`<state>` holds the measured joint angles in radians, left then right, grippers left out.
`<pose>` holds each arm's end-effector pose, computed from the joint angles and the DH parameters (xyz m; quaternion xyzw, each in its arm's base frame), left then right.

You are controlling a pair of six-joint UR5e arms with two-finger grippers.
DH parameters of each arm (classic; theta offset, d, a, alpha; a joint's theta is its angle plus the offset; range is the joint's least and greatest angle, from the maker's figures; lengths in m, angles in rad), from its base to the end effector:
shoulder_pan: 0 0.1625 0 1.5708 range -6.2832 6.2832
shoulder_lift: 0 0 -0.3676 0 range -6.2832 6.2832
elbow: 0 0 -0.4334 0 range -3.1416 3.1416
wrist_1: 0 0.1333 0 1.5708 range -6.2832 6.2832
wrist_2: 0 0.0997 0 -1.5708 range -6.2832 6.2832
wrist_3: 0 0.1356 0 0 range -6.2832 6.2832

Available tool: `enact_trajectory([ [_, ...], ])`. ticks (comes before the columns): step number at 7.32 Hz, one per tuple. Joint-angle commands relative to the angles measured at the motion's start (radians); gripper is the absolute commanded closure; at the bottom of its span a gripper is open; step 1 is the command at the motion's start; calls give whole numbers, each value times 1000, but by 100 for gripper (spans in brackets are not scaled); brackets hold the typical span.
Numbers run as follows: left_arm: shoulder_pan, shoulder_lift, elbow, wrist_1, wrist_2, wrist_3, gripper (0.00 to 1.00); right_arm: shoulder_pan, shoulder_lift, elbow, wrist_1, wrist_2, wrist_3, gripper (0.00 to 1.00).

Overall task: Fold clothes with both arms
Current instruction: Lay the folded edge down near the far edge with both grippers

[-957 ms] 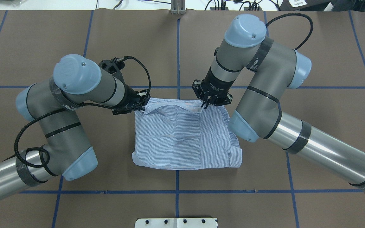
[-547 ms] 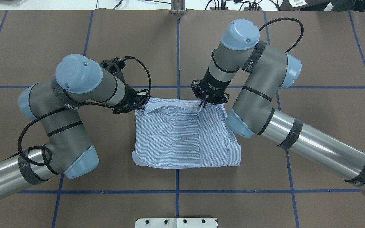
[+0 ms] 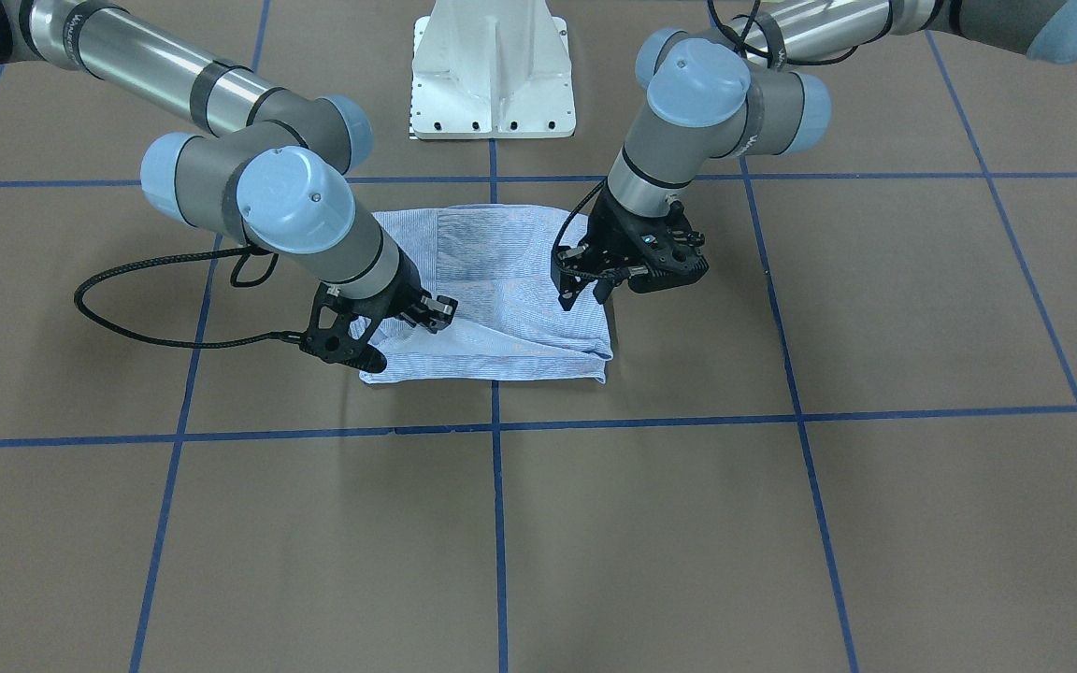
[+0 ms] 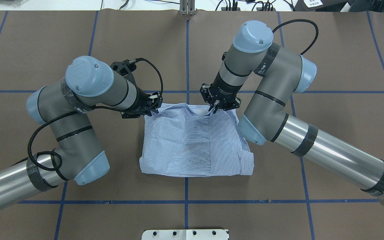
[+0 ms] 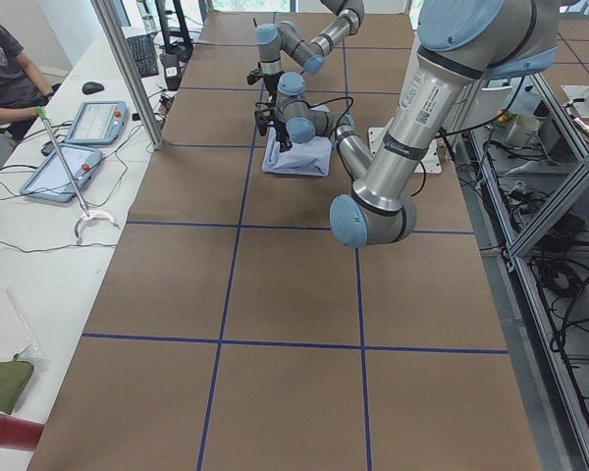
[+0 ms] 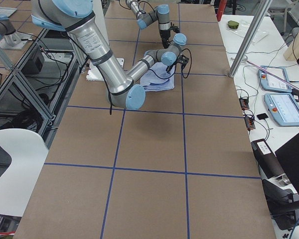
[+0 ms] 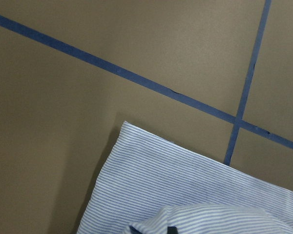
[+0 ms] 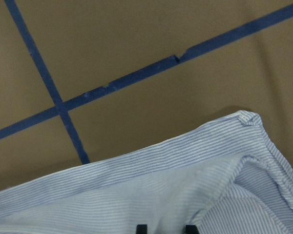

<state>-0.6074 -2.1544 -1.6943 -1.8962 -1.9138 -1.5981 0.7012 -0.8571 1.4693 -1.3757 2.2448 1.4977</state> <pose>0.5188 -0.4674 0.1676 -0.0031 0.5085 -0.1874 0.8404 -0.5346 -0.5151 0.1926 -0.1416 -0.4581 0.1446 0.8656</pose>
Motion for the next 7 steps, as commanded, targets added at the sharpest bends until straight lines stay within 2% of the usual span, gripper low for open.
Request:
enact_trajectory([
  [1, -38, 7, -8, 6, -1, 6, 1, 24, -2, 9, 10, 15, -30, 0],
  [3, -71, 68, -86, 44, -4, 51, 1, 12, -7, 74, 20, -8, -31, 0],
  [4, -77, 71, -123, 122, -4, 116, 1, -3, -8, 98, 20, -46, -31, 0],
  [5, -75, 71, -161, 172, -4, 139, 1, -70, -22, 109, 18, -118, -36, 0],
  [6, -77, 71, -178, 186, -4, 139, 1, -144, -20, 100, 15, -240, -90, 0],
  [7, -78, 77, -179, 186, -4, 139, 1, -153, -13, 82, 12, -281, -162, 0],
])
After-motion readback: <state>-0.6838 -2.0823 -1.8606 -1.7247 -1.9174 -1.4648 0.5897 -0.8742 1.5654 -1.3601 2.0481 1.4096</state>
